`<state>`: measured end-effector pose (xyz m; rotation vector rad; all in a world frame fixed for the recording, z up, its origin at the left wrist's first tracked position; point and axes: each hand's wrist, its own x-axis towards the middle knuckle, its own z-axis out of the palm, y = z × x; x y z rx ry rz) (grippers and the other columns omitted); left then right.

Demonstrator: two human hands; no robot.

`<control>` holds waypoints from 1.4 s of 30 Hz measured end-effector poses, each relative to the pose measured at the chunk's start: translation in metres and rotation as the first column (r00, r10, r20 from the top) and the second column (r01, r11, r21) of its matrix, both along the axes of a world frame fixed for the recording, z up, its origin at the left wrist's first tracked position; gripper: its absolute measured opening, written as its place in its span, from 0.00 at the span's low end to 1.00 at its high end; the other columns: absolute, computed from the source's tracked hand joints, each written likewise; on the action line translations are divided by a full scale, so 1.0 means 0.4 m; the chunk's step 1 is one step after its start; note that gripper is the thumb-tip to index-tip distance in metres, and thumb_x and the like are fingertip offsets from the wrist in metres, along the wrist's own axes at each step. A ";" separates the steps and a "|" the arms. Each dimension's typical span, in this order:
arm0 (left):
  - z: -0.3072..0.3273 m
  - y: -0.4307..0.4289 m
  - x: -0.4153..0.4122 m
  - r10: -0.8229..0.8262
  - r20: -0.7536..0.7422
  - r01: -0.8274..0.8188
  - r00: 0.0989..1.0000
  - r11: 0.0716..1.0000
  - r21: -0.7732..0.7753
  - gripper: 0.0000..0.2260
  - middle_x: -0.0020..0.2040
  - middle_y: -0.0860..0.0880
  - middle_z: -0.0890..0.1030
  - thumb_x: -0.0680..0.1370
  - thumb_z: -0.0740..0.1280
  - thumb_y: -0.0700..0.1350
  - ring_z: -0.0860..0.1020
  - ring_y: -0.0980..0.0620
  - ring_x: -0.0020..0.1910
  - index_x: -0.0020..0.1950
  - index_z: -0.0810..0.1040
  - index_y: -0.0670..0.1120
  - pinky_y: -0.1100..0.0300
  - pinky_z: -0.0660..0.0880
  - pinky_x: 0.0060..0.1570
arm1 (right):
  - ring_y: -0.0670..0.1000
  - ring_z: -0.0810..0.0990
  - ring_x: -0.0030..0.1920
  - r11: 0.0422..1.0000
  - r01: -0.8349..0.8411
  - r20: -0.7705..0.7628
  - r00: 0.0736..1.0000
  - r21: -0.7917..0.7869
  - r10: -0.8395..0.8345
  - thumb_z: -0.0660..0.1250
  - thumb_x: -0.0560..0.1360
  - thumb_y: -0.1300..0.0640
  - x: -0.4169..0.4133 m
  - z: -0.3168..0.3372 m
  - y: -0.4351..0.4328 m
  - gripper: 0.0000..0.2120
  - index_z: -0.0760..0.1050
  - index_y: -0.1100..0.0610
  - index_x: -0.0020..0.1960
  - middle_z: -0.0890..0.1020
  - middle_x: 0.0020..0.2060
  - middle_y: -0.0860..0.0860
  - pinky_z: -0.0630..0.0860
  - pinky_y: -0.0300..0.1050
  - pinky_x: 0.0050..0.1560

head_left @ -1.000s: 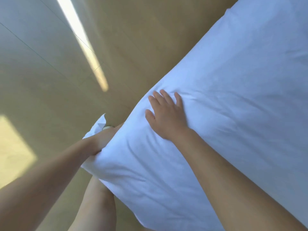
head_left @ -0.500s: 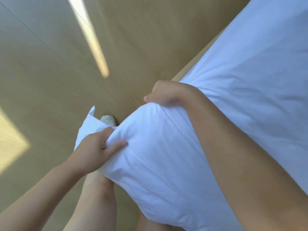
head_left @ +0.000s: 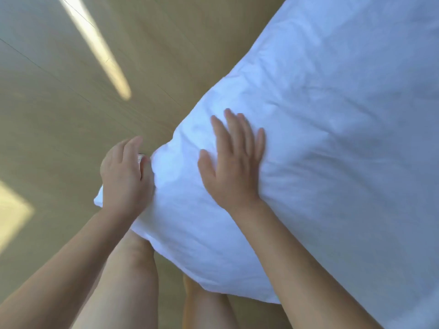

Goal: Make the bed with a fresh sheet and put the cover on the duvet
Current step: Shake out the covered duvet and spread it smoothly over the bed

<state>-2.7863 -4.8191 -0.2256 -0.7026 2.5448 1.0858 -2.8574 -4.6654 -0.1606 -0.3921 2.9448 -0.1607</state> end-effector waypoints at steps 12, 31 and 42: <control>0.152 0.192 0.167 -0.081 0.135 0.071 0.988 0.995 0.073 0.34 0.78 0.46 0.48 0.75 0.54 0.54 0.45 0.50 0.77 0.78 0.47 0.43 0.45 0.42 0.73 | 0.59 0.66 0.70 0.966 -0.165 0.099 0.977 -0.199 0.187 0.61 0.72 0.56 0.251 0.118 0.214 0.23 0.72 0.63 0.66 0.73 0.66 0.61 0.58 0.53 0.68; 0.179 0.980 0.617 -0.818 -0.402 0.744 0.411 0.556 -0.371 0.22 0.64 0.46 0.70 0.69 0.63 0.44 0.69 0.44 0.63 0.63 0.70 0.47 0.37 0.60 0.63 | 0.61 0.64 0.68 0.922 0.238 -0.113 0.952 -0.305 -0.283 0.60 0.71 0.59 0.871 0.058 1.036 0.23 0.66 0.59 0.66 0.67 0.68 0.60 0.61 0.56 0.67; 0.185 1.268 0.796 -1.000 0.029 0.951 0.004 -0.005 -0.308 0.24 0.73 0.43 0.65 0.72 0.63 0.51 0.56 0.42 0.75 0.68 0.68 0.50 0.30 0.59 0.64 | 0.61 0.68 0.68 0.823 0.537 0.035 0.841 -0.184 -0.541 0.65 0.65 0.56 1.183 -0.021 1.224 0.30 0.69 0.55 0.68 0.68 0.70 0.59 0.66 0.66 0.63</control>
